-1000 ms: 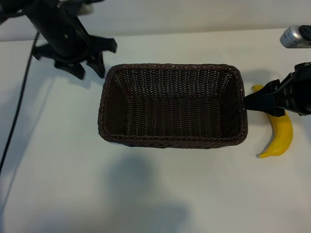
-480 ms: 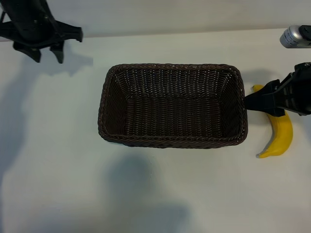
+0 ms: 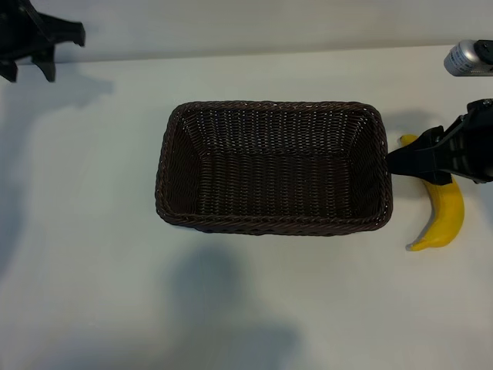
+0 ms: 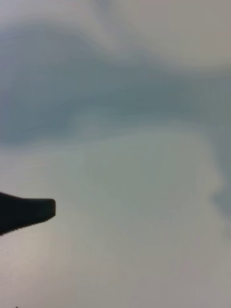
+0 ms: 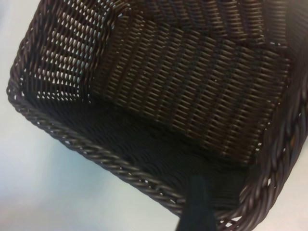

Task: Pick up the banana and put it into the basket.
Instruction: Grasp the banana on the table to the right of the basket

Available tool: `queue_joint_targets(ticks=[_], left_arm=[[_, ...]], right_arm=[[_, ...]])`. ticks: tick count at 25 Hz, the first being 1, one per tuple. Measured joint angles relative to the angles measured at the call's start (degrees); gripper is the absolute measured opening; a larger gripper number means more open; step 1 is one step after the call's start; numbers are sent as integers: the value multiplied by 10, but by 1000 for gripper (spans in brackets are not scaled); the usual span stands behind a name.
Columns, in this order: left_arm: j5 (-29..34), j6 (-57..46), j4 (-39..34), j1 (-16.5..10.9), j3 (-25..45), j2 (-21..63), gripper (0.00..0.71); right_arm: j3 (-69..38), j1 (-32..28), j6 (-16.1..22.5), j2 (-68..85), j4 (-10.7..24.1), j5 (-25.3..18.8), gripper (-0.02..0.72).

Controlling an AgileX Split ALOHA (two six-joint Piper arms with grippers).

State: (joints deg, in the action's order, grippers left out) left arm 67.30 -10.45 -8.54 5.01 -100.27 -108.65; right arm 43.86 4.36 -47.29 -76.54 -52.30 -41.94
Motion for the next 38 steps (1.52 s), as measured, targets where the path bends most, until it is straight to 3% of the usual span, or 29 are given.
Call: queue_joint_targets(ticks=[6, 10, 23, 38], left_arm=[[0, 0, -1, 1, 3, 60, 487], [0, 5, -9, 1, 46, 122, 485], [-3, 0, -45, 1, 341, 374, 484], [-80, 20, 19, 1, 650, 745, 483]], right_arm=[[0, 0, 0, 0, 0, 1, 569], [0, 0, 0, 0, 0, 1, 569], [0, 0, 0, 0, 0, 1, 569], [0, 0, 1, 0, 0, 0, 569]])
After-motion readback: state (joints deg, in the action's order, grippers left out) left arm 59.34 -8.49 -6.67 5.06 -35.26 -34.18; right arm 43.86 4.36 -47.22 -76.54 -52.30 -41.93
